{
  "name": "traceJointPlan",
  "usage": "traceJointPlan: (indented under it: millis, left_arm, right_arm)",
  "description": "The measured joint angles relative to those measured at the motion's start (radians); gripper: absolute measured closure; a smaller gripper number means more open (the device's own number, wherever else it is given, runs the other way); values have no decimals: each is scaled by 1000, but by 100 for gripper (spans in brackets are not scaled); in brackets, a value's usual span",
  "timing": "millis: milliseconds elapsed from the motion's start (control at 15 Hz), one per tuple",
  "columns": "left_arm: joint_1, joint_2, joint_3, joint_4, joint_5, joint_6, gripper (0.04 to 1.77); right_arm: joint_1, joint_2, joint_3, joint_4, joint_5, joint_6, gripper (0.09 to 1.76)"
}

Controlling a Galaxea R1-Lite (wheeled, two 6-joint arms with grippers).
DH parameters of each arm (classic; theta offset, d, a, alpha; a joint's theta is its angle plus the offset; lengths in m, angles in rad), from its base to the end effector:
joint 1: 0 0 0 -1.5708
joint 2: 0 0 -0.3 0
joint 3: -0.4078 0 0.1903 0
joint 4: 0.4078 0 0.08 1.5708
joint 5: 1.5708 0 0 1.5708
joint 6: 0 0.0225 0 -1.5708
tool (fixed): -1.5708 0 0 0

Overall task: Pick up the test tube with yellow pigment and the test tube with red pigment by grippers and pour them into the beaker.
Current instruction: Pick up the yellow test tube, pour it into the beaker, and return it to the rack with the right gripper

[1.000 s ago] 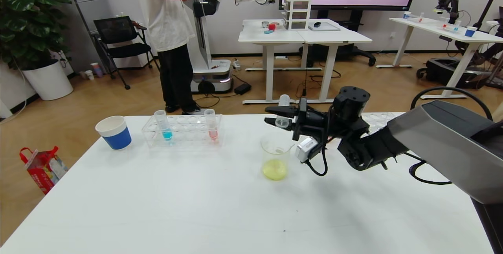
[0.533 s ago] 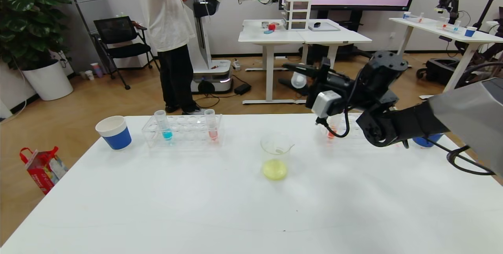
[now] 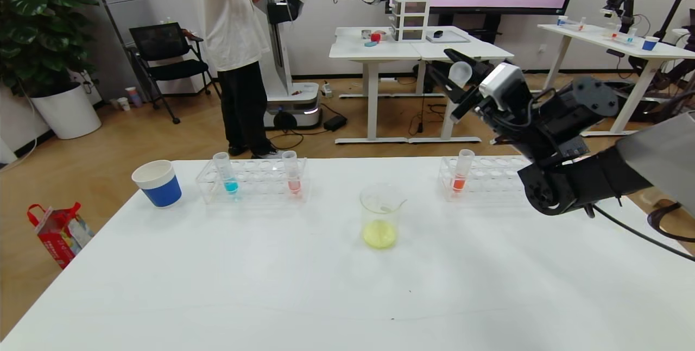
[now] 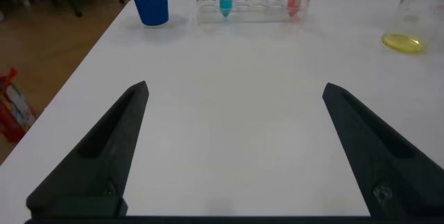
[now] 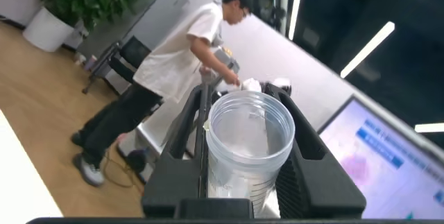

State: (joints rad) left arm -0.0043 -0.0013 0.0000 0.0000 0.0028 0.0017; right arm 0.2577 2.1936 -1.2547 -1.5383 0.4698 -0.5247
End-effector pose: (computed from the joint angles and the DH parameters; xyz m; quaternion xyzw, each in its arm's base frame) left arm -0.0229 0.0002 0.0754 0.0008 -0.0007 -0.0007 1.0000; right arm 0.4052 0.1173 0.2037 -0.2618 -0.3717 0.2522 0.8543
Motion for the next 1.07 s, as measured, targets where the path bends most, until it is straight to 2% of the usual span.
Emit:
traceJointPlan:
  millis: [133, 267, 400, 467, 667, 800, 1067]
  left_arm:
    - [0, 0, 0, 0, 0, 0, 6]
    - [0, 0, 0, 0, 0, 0, 6]
    - [0, 0, 0, 0, 0, 0, 6]
    - [0, 0, 0, 0, 0, 0, 6]
    - [0, 0, 0, 0, 0, 0, 6]
    - [0, 0, 0, 0, 0, 0, 6]
    - [0, 0, 0, 0, 0, 0, 6]
  right_arm:
    - [2, -17, 87, -6, -117, 69, 132]
    - [4, -50, 186, 12, -266, 199, 132]
    - [7, -104, 259, 133, -392, 276, 132]
    - [5, -137, 282, 214, -427, 315, 132]
    - [-18, -260, 317, 475, -457, 434, 132]
    - [-55, -333, 313, 601, -456, 490, 132]
    - [-190, -388, 288, 643, -420, 499, 132]
